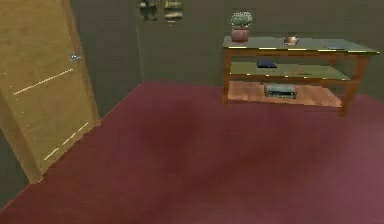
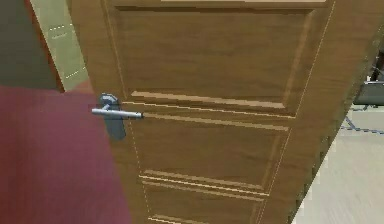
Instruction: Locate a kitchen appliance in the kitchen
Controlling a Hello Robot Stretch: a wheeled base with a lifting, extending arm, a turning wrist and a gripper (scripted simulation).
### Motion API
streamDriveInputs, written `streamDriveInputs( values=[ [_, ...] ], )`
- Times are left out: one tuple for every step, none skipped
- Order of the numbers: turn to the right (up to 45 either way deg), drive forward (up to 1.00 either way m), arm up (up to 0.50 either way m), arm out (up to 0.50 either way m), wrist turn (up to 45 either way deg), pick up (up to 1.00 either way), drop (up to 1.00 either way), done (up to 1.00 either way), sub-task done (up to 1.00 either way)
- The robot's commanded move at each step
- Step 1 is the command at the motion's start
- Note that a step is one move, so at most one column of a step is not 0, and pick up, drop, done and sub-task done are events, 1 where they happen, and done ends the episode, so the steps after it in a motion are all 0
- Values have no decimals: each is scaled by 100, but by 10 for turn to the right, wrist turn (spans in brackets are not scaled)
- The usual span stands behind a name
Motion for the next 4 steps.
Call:
streamDriveInputs(
  values=[
    [270, 0, 0, 0, 0, 0, 0, 0, 0],
    [0, 100, 0, 0, 0, 0, 0, 0, 0],
    [0, 5, 0, 0, 0, 0, 0, 0, 0],
    [450, 0, 0, 0, 0, 0, 0, 0, 0]
  ],
)
